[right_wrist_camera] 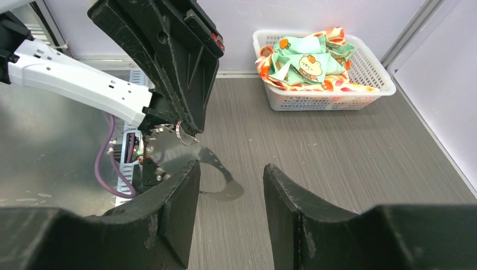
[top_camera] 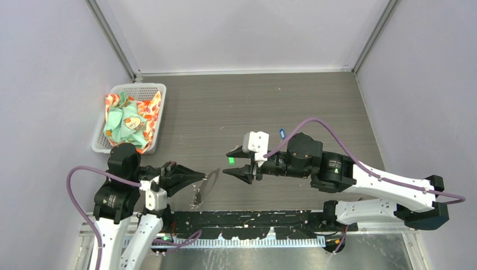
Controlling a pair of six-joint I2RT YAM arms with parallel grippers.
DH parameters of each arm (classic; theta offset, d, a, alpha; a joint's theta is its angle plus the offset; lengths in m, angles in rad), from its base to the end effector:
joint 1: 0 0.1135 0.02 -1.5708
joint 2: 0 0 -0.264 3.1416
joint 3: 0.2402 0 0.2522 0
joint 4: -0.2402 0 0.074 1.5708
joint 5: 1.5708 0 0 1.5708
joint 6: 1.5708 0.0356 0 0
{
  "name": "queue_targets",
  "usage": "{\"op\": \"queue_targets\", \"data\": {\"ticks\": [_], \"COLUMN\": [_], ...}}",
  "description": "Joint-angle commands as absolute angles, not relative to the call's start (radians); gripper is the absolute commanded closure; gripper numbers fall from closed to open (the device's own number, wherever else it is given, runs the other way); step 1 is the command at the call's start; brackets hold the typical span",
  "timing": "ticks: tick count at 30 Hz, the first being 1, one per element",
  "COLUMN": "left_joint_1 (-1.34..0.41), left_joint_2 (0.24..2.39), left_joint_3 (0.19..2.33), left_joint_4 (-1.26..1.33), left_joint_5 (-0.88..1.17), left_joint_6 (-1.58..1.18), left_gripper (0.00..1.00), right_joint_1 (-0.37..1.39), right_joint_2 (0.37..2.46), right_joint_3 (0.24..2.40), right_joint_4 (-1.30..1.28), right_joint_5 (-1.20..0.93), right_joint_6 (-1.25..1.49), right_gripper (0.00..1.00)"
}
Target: Put the keys on the keyring
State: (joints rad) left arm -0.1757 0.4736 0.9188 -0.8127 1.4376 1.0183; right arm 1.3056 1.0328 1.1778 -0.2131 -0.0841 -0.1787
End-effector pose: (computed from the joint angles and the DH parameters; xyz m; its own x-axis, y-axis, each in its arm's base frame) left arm 0.0468 -0.0441 0.3653 0.6093 0.0066 -0.7929 0.7913 -0.0697 0.6075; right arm 0.0568 0.2205 0.4275 0.1573 -0.0967 -0.9828 -0.9711 0.1658 -0.1717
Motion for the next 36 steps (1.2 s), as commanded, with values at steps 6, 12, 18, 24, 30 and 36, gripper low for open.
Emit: {"op": "queue_targets", "data": {"ticks": [6,12,18,24,30,36], "left_joint_1": [-0.173,-0.173,-0.173,-0.184,-0.184,-0.184], "left_joint_2": [0.455,0.451,0.495,0.558,0.573,0.612], "left_joint_3": [0.932,0.937,0.982,1.025,1.016,1.045], "left_joint_4": [-0.758,-0.761,-0.763,-0.764,-0.767,-0.767], "left_joint_5": [1.552,1.603,1.648,1.655,1.64,1.638], "left_joint_6": [1.172,1.233,1.112,1.01,0.951,0.842], "left_gripper": [1.0,1.0,1.0,1.0,1.0,1.0], "right_joint_1": [1.311,1.311,1.311,1.311,1.31,1.31], "right_joint_2": [0.994,0.975,0.956,0.976,1.025,1.083], "right_joint_3": [1.148,1.138,1.108,1.097,1.129,1.146], "right_joint_4": [-0.176,-0.183,-0.142,-0.088,-0.045,-0.005], "right_joint_5": [-0.104,-0.084,-0.113,-0.153,-0.181,-0.208], "right_joint_6": [-0.204,-0.21,-0.195,-0.171,-0.161,-0.157], "right_gripper": [0.51,0.51,0.54,0.55,0.58,0.61]}}
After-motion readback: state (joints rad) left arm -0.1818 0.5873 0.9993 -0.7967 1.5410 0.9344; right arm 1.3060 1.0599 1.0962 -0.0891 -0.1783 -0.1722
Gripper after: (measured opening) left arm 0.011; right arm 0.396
